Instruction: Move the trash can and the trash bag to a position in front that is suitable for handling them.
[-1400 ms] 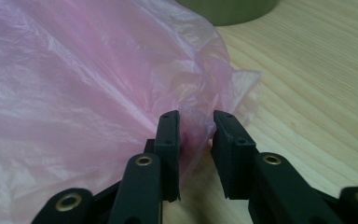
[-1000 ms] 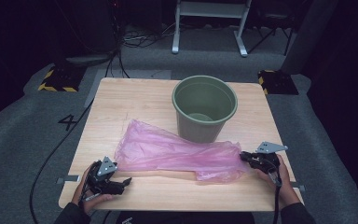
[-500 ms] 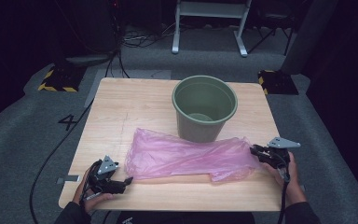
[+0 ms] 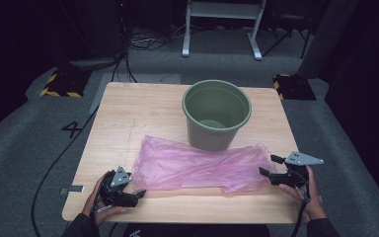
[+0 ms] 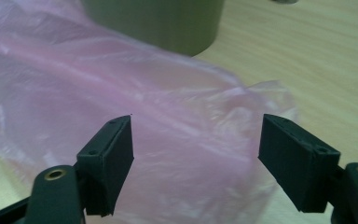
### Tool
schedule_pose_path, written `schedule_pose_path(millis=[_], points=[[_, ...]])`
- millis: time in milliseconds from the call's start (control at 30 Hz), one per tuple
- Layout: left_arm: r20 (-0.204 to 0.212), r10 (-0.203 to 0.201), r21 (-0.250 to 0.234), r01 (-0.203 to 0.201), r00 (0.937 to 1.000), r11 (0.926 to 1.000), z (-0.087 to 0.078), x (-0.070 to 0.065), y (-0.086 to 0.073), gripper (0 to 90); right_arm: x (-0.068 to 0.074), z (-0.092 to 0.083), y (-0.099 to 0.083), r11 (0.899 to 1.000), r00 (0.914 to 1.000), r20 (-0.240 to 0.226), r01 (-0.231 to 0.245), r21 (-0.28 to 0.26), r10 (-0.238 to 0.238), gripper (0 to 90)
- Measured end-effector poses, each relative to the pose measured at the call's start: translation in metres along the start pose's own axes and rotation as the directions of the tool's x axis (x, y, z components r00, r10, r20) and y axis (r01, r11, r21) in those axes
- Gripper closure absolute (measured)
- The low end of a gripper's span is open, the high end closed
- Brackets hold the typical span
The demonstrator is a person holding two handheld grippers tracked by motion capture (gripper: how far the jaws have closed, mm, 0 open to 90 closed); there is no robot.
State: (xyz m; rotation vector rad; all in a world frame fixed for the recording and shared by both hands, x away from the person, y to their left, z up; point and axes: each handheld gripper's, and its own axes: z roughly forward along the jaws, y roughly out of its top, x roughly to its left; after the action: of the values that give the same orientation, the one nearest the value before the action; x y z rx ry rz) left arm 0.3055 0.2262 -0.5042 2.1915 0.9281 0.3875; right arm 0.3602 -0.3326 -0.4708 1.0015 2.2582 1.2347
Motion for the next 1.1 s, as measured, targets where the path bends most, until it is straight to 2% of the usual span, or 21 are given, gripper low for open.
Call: schedule_pose_path(millis=[33,100,267,367,400,433,533,700,900,1100], points=[[-0.001,-0.002,0.001,0.002,1.0,1.0,0.001,-0.001,0.001,14.9,0.002,0.002,-0.001,1.0,0.9999,-0.01,0.007,0.01,-0.007,26.7],[0.001,-0.004,-0.002,0.004,1.0,1.0,0.003,-0.002,0.002,14.6,0.004,0.007,-0.005,1.0,0.9999,0.005,0.013,0.02,-0.013,30.8],[0.003,0.001,0.003,-0.001,1.0,1.0,0.007,-0.003,0.007,14.2,-0.007,0.014,-0.015,0.997,0.9986,0.022,-0.05,0.055,0.048,31.2],[0.001,0.003,0.003,-0.003,1.0,1.0,0.011,-0.003,0.011,13.6,-0.012,0.016,-0.018,0.996,0.9973,0.025,-0.07,0.06,0.069,36.2],[0.003,-0.005,0.002,0.005,1.0,1.0,0.012,-0.004,0.012,13.5,-0.013,0.018,-0.019,0.995,0.9969,0.04,-0.07,0.069,0.067,42.3],[0.001,-0.005,0.004,0.005,1.0,1.0,0.013,-0.004,0.013,13.5,-0.013,0.018,-0.019,0.995,0.9972,0.035,-0.069,0.072,0.066,48.4],[0.004,-0.003,0.001,0.003,1.0,1.0,0.017,-0.005,0.017,13.5,-0.016,0.019,-0.02,0.995,0.9973,0.044,-0.062,0.076,0.059,57.6],[0.008,0.003,0.005,-0.003,1.0,1.0,0.025,-0.007,0.024,13.6,-0.021,0.021,-0.021,0.995,0.9963,0.065,-0.061,0.084,0.056,62.9],[0.015,0.012,0.004,-0.012,0.9998,0.9999,0.034,-0.008,0.033,13.7,-0.026,0.026,-0.019,0.993,0.995,0.091,-0.051,0.109,0.041,74.5],[0.018,0.008,0.0,-0.008,0.9998,1.0,0.044,-0.008,0.043,14.3,-0.034,0.028,-0.016,0.99,0.9893,0.135,-0.071,0.119,0.055,77.9]])
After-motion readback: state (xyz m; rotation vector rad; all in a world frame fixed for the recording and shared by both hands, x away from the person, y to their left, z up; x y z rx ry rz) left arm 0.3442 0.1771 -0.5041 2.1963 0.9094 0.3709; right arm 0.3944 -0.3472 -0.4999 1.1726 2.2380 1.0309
